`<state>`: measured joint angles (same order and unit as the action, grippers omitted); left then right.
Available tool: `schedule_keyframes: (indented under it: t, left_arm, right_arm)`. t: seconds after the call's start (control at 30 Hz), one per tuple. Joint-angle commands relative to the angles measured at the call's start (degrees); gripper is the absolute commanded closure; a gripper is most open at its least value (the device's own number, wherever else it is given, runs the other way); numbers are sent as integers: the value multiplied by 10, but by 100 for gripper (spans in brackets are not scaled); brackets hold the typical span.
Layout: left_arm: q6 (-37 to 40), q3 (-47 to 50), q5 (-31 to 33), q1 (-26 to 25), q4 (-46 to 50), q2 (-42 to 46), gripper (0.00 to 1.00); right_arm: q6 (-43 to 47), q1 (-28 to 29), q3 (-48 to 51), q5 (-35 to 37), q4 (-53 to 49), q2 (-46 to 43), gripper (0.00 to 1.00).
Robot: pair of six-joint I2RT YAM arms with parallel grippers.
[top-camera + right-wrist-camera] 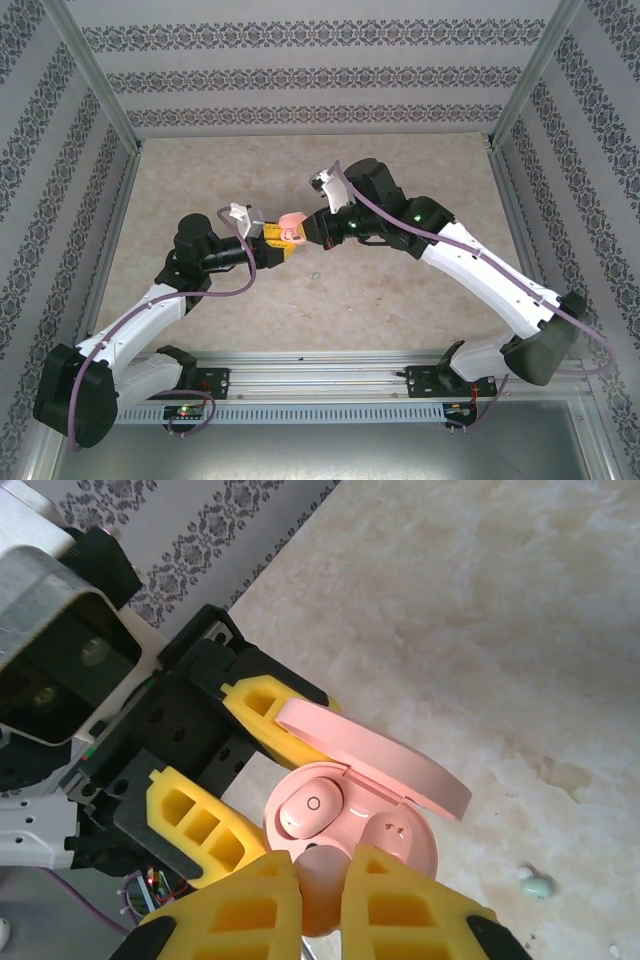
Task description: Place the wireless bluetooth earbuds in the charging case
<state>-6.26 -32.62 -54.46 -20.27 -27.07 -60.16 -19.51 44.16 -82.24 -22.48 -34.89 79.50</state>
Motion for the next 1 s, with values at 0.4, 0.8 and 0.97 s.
schedule_keyframes:
  t: [0.4,0.8,0.97]
  left_arm:
    - [-4,-17,-18,-7,-47,6,93]
    - [-7,-17,-20,-7,-52,3,93]
    - [-7,-16,-21,-6,-52,3,93]
  right_arm:
    - [26,-5,-1,-15,-3,30,91]
    - [26,-6,-9,-3,-18,38,77]
    - [22,-7,-18,4,-21,42,72]
